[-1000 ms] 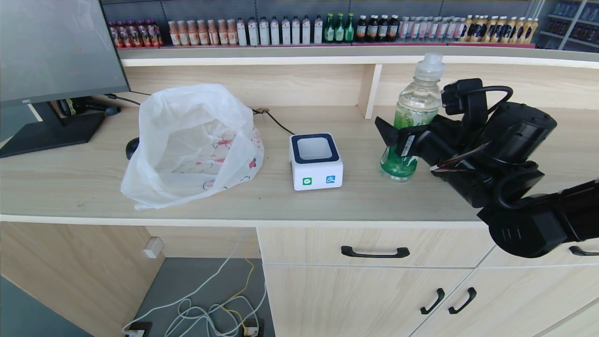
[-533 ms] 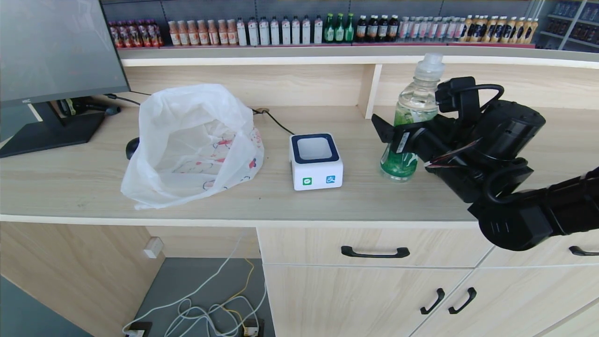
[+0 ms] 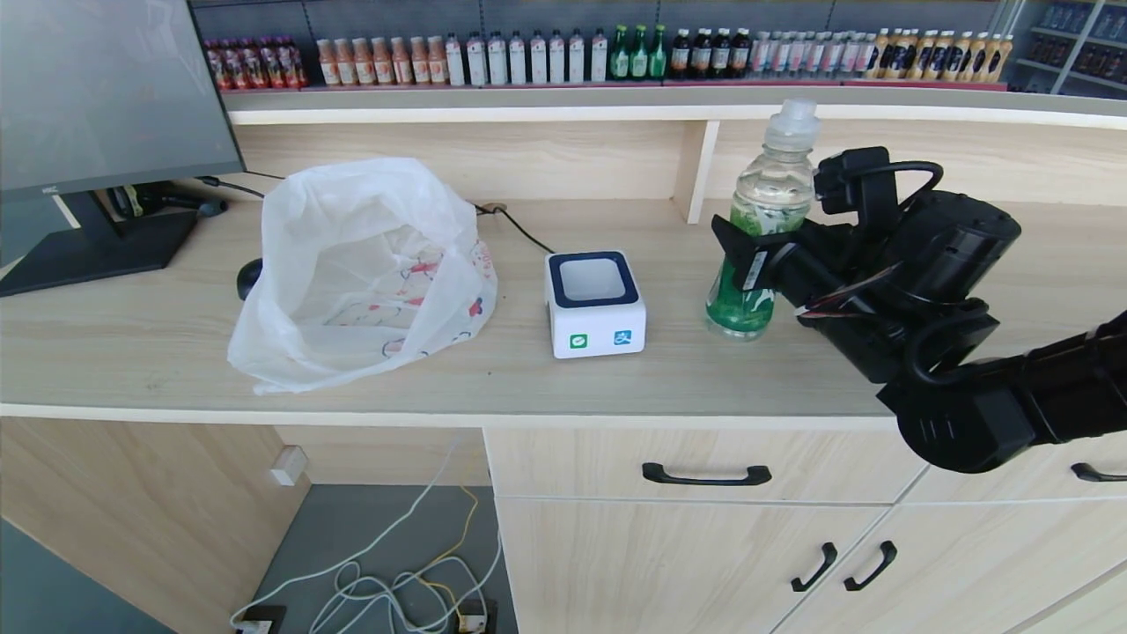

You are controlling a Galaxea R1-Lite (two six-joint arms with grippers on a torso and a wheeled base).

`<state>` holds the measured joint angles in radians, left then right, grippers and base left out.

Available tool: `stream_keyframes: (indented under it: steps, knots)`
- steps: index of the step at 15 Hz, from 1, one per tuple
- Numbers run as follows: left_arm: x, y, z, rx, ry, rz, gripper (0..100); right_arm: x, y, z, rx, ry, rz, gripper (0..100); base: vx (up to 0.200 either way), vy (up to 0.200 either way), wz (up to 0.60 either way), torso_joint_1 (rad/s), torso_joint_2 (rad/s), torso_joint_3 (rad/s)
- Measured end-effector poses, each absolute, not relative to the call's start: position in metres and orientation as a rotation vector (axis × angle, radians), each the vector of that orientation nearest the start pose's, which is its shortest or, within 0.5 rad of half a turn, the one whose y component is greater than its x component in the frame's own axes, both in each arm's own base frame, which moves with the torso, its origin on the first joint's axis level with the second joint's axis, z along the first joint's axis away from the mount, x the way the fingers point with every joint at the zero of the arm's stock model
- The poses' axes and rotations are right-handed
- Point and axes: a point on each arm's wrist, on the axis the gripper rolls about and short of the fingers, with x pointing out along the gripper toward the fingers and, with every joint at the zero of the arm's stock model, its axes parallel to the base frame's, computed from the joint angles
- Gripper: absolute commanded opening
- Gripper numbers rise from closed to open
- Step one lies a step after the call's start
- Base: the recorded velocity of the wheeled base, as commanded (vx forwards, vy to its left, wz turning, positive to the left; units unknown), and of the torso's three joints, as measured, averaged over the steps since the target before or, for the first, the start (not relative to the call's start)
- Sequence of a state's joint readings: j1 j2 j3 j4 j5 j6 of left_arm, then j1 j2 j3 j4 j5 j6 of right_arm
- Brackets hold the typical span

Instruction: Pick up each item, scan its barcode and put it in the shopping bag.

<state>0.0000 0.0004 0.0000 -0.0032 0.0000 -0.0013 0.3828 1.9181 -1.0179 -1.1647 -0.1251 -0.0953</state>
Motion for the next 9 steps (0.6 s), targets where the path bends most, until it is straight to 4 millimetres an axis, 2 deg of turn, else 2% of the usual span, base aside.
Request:
stream_keyframes:
  steps: [9]
  knots:
    - [-0.023,0.0,0.076,-0.001,-0.003,0.0,100,0.336,0.132,0.231,-0.013,-0.302,0.246,0,0.0,0.0,0.0,0.0,0.0,0.0]
